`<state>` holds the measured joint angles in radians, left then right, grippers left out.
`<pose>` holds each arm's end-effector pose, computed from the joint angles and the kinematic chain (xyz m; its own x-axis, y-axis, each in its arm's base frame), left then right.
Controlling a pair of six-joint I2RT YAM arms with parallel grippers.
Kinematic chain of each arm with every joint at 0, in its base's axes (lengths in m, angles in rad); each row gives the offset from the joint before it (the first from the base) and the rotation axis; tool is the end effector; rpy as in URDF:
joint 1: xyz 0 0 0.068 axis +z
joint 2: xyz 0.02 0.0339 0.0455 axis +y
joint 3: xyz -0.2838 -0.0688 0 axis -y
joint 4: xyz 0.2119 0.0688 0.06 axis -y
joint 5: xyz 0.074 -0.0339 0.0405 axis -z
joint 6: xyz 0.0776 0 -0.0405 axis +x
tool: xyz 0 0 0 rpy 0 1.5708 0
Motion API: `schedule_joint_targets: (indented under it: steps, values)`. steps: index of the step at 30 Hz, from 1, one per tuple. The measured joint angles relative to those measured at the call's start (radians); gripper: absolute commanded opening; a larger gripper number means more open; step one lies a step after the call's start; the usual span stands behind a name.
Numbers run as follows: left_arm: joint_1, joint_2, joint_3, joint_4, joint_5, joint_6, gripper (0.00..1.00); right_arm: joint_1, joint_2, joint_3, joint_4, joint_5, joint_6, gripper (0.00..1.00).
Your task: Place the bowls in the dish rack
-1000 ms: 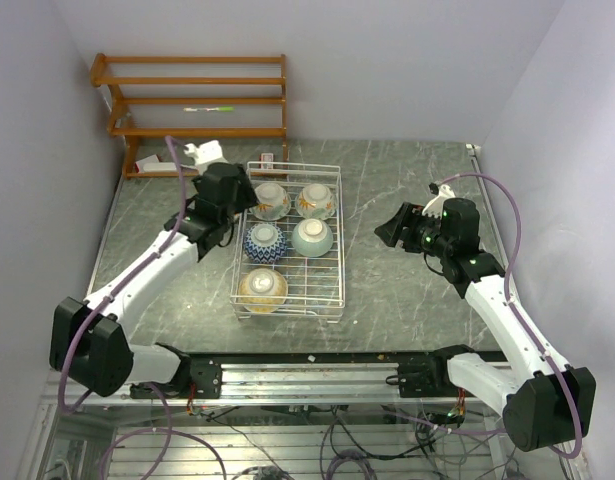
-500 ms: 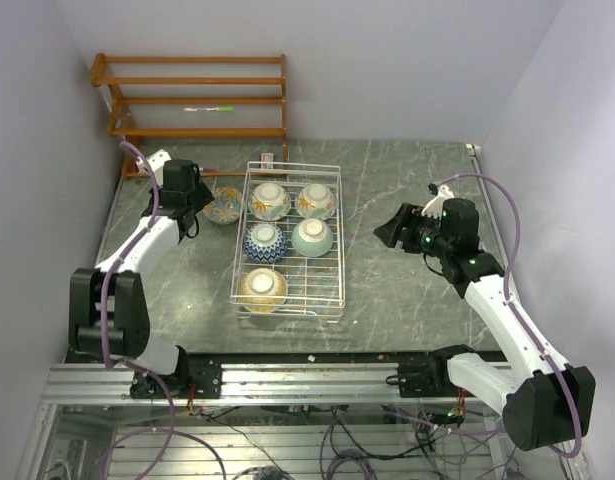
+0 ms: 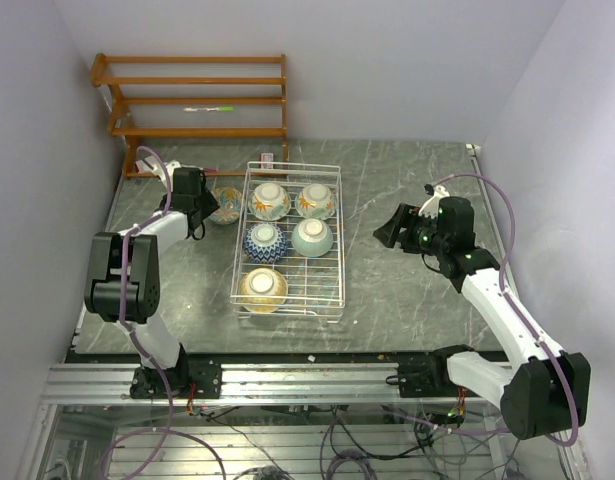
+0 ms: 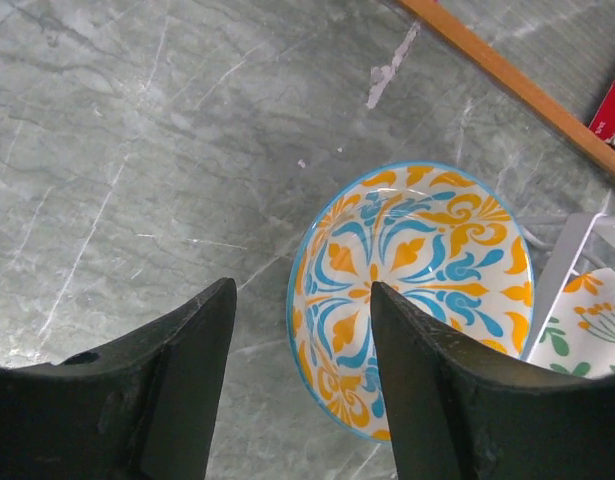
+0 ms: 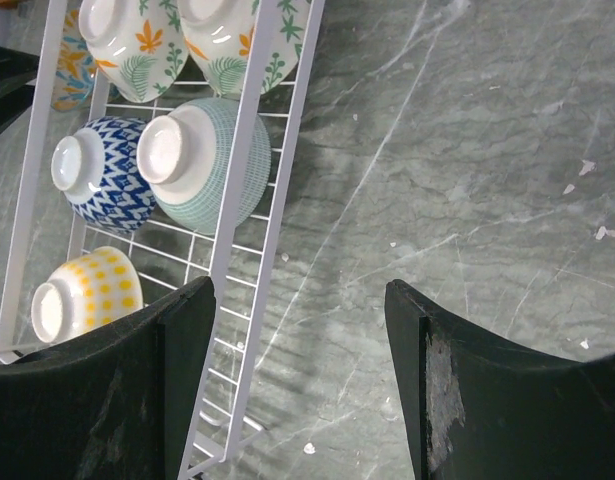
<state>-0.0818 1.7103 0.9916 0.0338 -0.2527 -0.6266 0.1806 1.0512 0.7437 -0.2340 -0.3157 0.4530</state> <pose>0.3743 -0.0112 0.2058 -0.4439 -0.5333 -0.7201 -0.4620 0.8248 -0.3260 0.2178 0.0643 0.2767 -0.6452 0.3051 -0.7005 -0.1669 0.8384 0.5189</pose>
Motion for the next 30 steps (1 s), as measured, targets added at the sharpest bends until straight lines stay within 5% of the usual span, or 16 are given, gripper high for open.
schedule_joint_targets:
  steps: [7,13,23,30]
  values:
    - [0.001,0.04,-0.031,0.069,0.03,0.006,0.55,-0.003,0.026,0.0,0.01,-0.003,0.0,0.69]
    - [0.001,0.068,-0.062,0.132,0.046,0.005,0.08,-0.003,0.027,0.0,0.013,-0.003,0.0,0.69]
    - [0.003,0.039,-0.097,0.189,0.052,-0.006,0.07,-0.003,0.019,0.0,0.011,-0.007,0.0,0.66]
    - [0.003,-0.241,-0.21,0.066,0.003,-0.008,0.07,-0.004,-0.04,0.0,0.011,-0.063,-0.003,0.63]
